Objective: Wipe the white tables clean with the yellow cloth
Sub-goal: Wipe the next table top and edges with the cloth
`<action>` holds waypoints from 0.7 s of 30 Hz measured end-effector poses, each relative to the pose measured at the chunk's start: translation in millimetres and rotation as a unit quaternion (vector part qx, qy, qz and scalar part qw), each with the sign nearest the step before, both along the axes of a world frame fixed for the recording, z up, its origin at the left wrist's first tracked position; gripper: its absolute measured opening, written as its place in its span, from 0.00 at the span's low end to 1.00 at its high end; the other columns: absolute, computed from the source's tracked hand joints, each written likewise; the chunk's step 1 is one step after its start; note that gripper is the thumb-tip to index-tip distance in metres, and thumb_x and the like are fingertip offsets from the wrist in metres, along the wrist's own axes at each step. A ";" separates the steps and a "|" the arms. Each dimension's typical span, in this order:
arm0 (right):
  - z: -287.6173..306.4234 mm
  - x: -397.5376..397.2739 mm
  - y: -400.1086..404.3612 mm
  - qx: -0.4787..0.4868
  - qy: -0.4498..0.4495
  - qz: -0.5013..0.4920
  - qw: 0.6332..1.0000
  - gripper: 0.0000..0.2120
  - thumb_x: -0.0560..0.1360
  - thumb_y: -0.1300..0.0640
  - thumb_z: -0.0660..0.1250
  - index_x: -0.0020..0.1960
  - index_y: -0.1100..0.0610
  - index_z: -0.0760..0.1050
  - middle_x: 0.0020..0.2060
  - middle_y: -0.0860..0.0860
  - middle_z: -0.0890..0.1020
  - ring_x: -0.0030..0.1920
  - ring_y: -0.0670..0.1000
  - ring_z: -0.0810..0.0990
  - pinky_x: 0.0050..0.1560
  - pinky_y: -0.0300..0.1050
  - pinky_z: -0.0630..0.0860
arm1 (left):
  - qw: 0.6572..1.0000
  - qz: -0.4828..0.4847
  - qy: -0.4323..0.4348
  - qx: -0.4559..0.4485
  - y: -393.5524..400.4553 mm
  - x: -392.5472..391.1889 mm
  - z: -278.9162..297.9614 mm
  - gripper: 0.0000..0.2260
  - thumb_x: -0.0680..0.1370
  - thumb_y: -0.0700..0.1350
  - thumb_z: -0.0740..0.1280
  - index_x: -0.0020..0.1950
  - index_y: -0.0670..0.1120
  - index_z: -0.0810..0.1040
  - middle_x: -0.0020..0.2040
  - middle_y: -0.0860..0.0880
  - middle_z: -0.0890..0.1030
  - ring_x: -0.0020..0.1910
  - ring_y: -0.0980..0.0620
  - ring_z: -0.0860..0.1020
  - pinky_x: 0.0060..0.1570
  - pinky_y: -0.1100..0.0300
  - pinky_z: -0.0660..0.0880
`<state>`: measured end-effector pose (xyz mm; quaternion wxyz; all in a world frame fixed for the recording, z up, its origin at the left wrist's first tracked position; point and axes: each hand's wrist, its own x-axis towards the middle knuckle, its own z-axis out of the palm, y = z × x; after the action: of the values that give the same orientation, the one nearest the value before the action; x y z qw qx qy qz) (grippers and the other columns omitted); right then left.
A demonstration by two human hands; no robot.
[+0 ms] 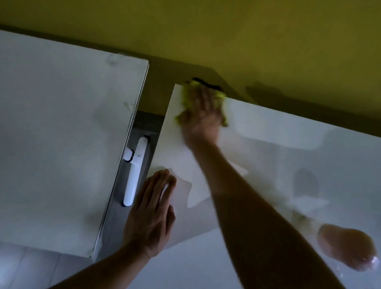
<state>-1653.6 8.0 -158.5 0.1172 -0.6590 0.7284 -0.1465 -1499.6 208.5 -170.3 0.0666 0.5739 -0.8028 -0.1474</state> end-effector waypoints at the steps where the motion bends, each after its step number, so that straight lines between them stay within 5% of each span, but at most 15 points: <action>1: 1.5 24.3 -1.1 -0.005 -0.012 0.051 0.999 0.30 0.80 0.47 0.52 0.81 0.50 0.56 0.80 0.51 0.57 0.81 0.53 0.50 0.80 0.57 0.46 | 1.000 0.001 -0.004 -0.001 0.2 0.0 -0.1 0.27 0.84 0.47 0.52 0.83 0.43 0.60 0.83 0.42 0.60 0.83 0.44 0.56 0.79 0.46 0.56; 6: -0.7 17.1 2.6 -0.036 -0.038 0.101 0.994 0.28 0.80 0.48 0.59 0.79 0.51 0.62 0.79 0.52 0.62 0.80 0.53 0.54 0.80 0.59 0.49 | 1.000 -0.004 0.000 -0.004 -0.4 0.5 -1.8 0.26 0.84 0.47 0.52 0.83 0.43 0.60 0.84 0.43 0.59 0.83 0.44 0.56 0.81 0.49 0.52; 16: -9.0 -159.6 59.7 -0.007 -0.003 -0.274 0.962 0.29 0.82 0.48 0.55 0.81 0.51 0.54 0.81 0.52 0.55 0.81 0.53 0.49 0.80 0.57 0.45 | 1.000 -0.006 0.026 -0.013 -1.5 -0.5 -7.4 0.27 0.84 0.47 0.51 0.83 0.42 0.59 0.84 0.43 0.58 0.84 0.44 0.55 0.82 0.48 0.52; 21: -3.7 -94.0 72.0 -0.018 -0.014 -0.186 0.982 0.31 0.80 0.49 0.58 0.81 0.52 0.55 0.80 0.53 0.56 0.81 0.54 0.50 0.79 0.57 0.49 | 0.999 -0.011 0.033 -0.030 -1.4 -1.7 -5.2 0.27 0.83 0.46 0.53 0.83 0.41 0.60 0.83 0.41 0.60 0.83 0.42 0.56 0.83 0.50 0.50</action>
<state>-1747.6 80.1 -162.2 0.0861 -0.5117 0.8337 -0.1887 -1501.3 207.0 -175.5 0.1089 0.5578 -0.8104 -0.1425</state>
